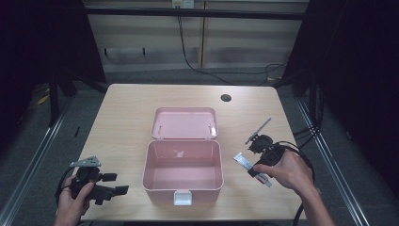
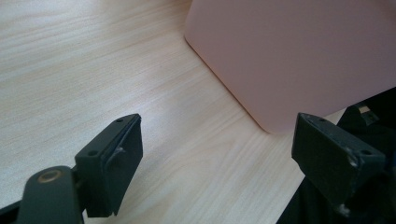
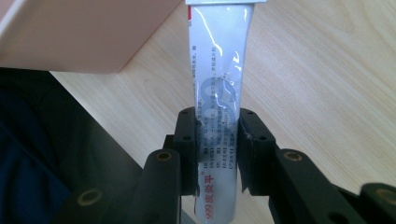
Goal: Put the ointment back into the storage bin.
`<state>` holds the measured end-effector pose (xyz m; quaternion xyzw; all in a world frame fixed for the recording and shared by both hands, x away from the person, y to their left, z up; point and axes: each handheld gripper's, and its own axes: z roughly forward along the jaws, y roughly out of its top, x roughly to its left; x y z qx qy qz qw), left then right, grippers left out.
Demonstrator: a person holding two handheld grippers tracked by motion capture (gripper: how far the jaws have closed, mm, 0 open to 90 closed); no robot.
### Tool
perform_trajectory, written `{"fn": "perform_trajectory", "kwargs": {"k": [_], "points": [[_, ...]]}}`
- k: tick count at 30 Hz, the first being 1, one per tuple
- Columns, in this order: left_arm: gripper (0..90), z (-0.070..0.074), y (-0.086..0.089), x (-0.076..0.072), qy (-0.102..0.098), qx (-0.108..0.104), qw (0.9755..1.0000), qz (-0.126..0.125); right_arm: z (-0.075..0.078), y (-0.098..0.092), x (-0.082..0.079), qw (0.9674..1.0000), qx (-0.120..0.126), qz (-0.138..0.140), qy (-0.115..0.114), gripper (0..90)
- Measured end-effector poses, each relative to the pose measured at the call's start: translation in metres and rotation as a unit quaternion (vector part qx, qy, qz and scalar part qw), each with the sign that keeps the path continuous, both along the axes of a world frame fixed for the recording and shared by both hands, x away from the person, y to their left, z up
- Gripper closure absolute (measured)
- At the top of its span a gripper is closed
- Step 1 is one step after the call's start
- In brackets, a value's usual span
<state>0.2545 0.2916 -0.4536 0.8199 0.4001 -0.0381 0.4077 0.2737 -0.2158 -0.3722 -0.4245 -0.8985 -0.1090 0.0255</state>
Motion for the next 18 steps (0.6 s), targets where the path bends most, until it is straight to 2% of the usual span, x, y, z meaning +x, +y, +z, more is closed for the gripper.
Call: {"fn": "perform_trajectory", "kwargs": {"k": [18], "points": [[16.5,0.000,0.000,0.000,0.000,0.000,1.0000,0.000,0.022,0.005,0.000,0.9998,0.004,0.015,-0.008,71.9]]}}
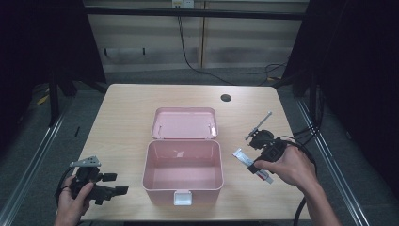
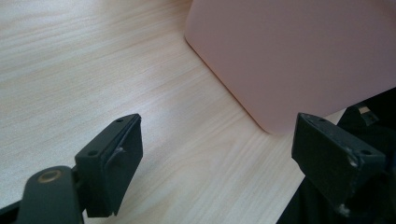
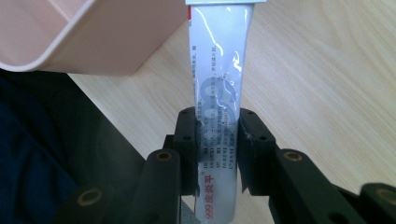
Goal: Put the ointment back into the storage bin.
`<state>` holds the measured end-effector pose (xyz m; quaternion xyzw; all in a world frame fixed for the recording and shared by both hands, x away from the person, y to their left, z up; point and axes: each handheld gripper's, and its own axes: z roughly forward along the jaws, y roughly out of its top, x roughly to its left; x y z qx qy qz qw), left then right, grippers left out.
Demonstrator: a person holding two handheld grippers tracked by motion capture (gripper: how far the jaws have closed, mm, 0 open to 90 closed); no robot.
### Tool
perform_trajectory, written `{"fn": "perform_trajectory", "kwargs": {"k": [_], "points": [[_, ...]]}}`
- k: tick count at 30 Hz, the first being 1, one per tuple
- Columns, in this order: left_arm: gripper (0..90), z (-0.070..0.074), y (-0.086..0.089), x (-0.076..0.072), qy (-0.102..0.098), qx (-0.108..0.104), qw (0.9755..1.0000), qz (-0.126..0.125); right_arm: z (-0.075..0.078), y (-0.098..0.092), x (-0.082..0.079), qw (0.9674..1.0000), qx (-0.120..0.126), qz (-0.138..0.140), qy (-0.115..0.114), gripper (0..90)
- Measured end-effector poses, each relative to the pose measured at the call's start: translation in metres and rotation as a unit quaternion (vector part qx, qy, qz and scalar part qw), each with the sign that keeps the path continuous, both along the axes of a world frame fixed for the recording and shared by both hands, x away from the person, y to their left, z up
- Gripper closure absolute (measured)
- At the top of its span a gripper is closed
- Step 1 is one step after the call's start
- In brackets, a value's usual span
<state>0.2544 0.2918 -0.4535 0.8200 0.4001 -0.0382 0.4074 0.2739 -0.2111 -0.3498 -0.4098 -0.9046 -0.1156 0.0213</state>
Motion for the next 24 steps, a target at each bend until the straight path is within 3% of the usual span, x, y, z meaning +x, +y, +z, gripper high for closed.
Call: {"fn": "perform_trajectory", "kwargs": {"k": [24], "points": [[16.5,0.000,0.000,0.000,0.000,0.000,1.0000,0.000,0.029,0.016,0.002,0.9993,0.008,0.033,-0.013,71.9]]}}
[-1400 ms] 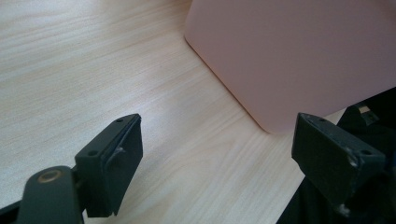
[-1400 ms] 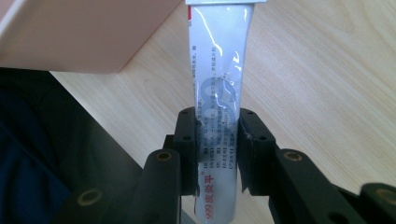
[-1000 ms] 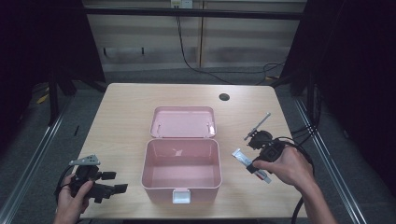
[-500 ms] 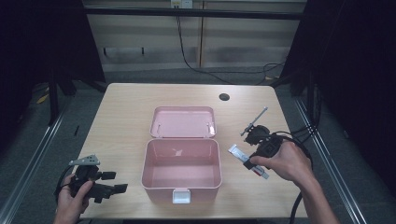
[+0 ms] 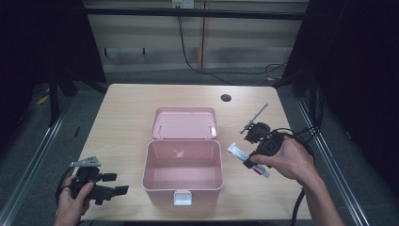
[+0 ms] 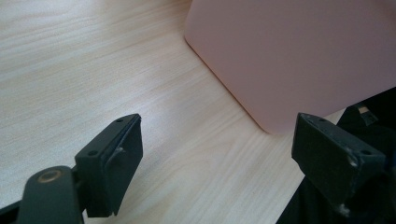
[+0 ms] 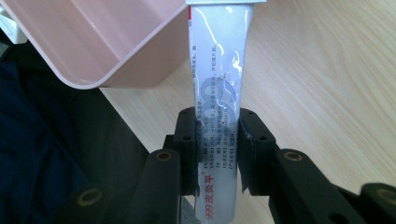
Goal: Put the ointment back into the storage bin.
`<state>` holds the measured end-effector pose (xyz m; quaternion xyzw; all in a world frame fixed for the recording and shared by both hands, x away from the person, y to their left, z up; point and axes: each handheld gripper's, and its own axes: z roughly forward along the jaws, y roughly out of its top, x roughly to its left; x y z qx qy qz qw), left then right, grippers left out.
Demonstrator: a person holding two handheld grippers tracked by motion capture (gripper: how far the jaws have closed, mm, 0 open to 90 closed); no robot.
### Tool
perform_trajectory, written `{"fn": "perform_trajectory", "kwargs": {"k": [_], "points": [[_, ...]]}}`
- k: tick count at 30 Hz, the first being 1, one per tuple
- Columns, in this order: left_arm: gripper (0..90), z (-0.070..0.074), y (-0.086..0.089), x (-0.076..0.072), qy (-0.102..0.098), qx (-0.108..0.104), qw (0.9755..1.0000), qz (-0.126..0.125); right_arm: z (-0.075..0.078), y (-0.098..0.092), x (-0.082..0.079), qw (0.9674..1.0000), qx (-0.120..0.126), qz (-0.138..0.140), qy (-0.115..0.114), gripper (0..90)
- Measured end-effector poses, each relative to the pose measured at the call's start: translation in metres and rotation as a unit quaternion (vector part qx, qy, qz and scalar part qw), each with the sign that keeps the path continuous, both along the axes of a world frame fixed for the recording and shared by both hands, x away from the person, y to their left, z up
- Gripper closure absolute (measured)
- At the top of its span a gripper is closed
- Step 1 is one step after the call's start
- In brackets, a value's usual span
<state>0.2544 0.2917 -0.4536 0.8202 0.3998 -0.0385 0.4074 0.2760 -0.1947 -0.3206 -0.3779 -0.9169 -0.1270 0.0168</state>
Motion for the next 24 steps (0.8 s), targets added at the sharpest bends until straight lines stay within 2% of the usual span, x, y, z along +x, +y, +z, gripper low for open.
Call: {"fn": "perform_trajectory", "kwargs": {"k": [11,14,18,24], "points": [[16.5,0.000,0.000,0.000,0.000,0.000,1.0000,0.000,0.007,0.008,0.004,1.0000,-0.001,-0.002,-0.002,71.9],[16.5,0.000,0.000,0.000,0.000,0.001,1.0000,-0.001,0.008,0.009,0.004,0.9999,-0.001,0.014,-0.003,71.9],[16.5,0.000,0.000,0.000,0.000,-0.001,1.0000,0.000,0.009,0.009,0.005,0.9987,-0.010,0.050,-0.009,71.9],[16.5,0.000,0.000,0.000,0.000,0.000,1.0000,0.000,0.012,0.004,0.004,0.9972,-0.007,0.075,-0.004,71.9]]}}
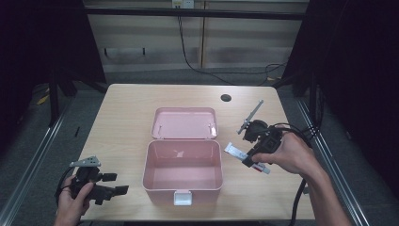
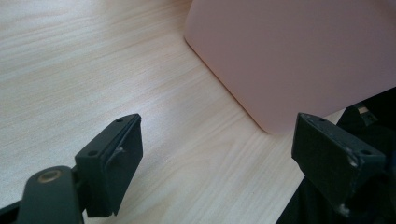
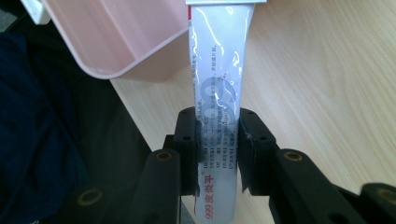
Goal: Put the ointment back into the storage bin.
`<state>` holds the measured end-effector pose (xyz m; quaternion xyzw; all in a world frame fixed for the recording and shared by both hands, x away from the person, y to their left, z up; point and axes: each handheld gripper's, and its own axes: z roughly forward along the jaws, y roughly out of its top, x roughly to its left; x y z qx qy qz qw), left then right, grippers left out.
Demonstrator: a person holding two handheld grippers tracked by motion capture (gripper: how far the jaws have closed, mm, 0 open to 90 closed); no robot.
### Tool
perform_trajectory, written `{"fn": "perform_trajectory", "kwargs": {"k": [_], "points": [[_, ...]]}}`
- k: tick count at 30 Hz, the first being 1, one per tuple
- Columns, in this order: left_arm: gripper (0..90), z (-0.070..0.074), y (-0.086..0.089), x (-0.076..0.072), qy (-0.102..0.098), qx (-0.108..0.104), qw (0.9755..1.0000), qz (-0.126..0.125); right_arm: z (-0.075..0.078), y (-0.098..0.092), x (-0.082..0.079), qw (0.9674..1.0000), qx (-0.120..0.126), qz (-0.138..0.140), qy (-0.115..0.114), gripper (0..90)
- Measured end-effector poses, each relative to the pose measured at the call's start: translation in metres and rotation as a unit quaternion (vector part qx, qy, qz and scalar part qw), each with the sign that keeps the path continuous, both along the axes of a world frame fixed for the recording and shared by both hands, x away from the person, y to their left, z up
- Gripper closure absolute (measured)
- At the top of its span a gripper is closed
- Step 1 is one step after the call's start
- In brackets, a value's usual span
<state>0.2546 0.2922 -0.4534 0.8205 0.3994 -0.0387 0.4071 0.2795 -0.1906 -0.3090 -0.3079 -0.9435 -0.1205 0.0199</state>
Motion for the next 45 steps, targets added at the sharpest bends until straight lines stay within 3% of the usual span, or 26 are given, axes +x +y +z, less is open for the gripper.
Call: {"fn": "perform_trajectory", "kwargs": {"k": [17,19,26,40,45], "points": [[16.5,0.000,0.000,0.000,0.000,0.000,1.0000,0.001,0.000,-0.011,-0.002,0.9986,-0.012,0.049,0.017,71.9],[16.5,0.000,0.000,0.000,0.000,0.000,1.0000,0.000,0.000,-0.011,-0.002,0.9976,-0.011,0.067,0.016,71.9],[16.5,0.000,0.000,0.000,0.000,0.000,1.0000,0.001,0.002,-0.008,-0.004,0.9970,-0.010,0.076,0.013,71.9],[16.5,0.000,0.000,0.000,0.001,-0.001,1.0000,0.001,0.004,0.019,-0.002,0.9928,-0.005,0.119,0.010,71.9],[16.5,0.000,0.000,0.000,0.001,-0.001,1.0000,0.000,0.003,0.029,0.002,0.9929,-0.010,0.118,0.009,71.9]]}}
